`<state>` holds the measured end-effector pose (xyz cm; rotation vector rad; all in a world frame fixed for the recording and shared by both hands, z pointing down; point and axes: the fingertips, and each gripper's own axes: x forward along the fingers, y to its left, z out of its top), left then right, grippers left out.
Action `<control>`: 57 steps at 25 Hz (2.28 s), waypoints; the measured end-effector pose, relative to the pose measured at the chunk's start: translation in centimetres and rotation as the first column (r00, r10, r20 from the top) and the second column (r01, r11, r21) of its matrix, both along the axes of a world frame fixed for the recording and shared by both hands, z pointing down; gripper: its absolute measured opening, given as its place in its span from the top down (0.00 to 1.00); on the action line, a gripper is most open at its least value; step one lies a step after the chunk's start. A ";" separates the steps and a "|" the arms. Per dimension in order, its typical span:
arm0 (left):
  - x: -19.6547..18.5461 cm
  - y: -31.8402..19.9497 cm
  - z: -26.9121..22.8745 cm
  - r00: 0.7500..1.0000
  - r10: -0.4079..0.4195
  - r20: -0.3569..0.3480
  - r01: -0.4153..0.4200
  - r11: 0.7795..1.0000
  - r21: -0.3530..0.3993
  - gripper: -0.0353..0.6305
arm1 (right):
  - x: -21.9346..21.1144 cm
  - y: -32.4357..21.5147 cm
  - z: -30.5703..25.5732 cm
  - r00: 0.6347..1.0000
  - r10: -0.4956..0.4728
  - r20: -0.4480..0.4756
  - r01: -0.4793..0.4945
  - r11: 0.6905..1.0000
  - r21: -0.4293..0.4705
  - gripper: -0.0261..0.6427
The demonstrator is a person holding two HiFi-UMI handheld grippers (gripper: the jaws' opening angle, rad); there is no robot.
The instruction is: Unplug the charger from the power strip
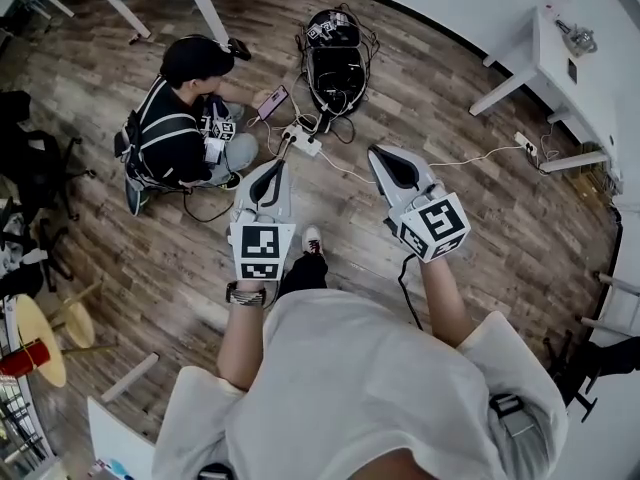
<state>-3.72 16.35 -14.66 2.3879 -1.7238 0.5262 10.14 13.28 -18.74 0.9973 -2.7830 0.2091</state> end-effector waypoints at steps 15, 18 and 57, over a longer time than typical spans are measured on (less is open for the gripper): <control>-3.6 -8.5 4.2 0.999 0.024 -0.035 -0.026 0.997 -0.075 0.94 | -3.9 -8.8 4.5 0.999 0.029 -0.031 -0.031 0.996 -0.086 0.96; -4.5 -9.7 4.7 0.999 0.036 -0.037 -0.039 0.996 -0.080 0.94 | -4.7 -10.0 4.7 0.999 0.041 -0.022 -0.043 0.995 -0.086 0.96; -5.6 -26.7 21.3 0.996 -0.069 -0.049 0.054 0.966 -0.254 0.94 | -7.8 -26.8 21.4 0.987 -0.103 -0.123 0.070 0.966 -0.249 0.96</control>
